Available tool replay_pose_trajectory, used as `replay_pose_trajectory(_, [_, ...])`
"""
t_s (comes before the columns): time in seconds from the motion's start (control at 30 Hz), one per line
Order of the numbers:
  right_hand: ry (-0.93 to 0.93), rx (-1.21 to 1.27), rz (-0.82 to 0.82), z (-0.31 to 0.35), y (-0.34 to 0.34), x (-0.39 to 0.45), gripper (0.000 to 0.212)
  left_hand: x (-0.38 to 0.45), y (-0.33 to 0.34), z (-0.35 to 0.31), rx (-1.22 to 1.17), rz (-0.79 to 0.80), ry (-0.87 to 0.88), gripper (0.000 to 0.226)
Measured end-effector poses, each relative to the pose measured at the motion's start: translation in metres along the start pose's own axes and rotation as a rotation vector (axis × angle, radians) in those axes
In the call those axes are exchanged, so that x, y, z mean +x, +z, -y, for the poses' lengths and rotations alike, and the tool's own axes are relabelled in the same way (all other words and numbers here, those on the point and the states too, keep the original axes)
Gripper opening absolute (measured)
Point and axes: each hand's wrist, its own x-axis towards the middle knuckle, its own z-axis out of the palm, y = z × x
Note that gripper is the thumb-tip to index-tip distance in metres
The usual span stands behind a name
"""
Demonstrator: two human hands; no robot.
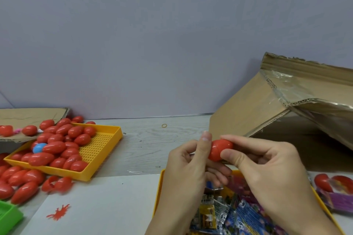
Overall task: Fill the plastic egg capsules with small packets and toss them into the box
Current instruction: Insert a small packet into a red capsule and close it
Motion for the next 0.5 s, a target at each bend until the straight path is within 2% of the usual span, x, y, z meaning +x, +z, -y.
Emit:
replay_pose_trajectory(0.17, [0.001, 0.069, -0.014, -0.004, -0.001, 0.001, 0.028, 0.0, 0.006, 0.003, -0.021, -0.002, 0.041, 0.048])
replay_pose_trajectory(0.27, [0.008, 0.094, -0.013, -0.003, -0.001, 0.0, 0.027, 0.0, 0.007, 0.003, -0.033, 0.019, 0.065, 0.041])
replay_pose_trajectory(0.43, [-0.007, 0.092, -0.054, 0.001, -0.003, 0.002, 0.024, -0.001, -0.004, 0.003, -0.06, 0.138, 0.069, 0.024])
replay_pose_trajectory(0.5, [-0.005, 0.098, -0.063, 0.001, -0.004, 0.001, 0.027, -0.002, -0.006, 0.003, -0.05, 0.161, 0.085, 0.026])
